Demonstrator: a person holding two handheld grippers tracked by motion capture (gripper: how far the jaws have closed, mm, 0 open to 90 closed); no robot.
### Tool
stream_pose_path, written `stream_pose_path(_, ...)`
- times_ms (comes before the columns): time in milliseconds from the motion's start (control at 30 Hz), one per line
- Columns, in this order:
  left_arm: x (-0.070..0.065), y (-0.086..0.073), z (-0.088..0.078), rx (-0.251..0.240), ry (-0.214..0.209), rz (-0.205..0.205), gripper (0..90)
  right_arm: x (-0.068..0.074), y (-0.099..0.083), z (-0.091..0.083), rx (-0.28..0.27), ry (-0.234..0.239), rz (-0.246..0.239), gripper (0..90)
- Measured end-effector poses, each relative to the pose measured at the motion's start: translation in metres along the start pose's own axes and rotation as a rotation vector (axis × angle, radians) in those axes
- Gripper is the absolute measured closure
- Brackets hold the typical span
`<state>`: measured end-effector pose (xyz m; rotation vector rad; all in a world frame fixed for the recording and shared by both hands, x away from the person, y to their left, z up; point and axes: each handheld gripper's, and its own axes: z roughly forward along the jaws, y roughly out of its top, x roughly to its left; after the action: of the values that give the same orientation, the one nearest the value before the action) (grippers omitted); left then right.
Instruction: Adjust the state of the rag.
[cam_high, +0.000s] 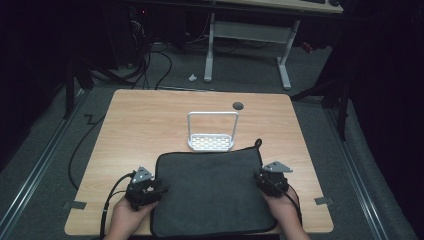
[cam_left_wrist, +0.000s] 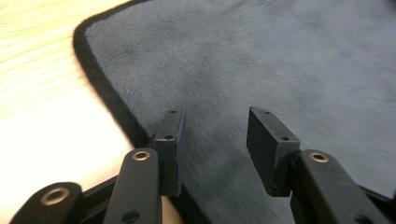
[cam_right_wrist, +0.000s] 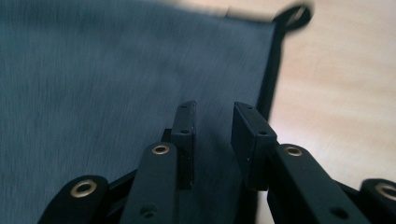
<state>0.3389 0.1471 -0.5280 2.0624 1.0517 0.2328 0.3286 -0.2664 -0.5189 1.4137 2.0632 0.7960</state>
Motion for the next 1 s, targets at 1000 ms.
stream_pose_path(1000, 0.054, 0.063, 0.059, -0.053, 0.072, -0.098, 43.9, 0.14, 0.017, -0.042, -0.148, 0.241, -0.256, 54.7)
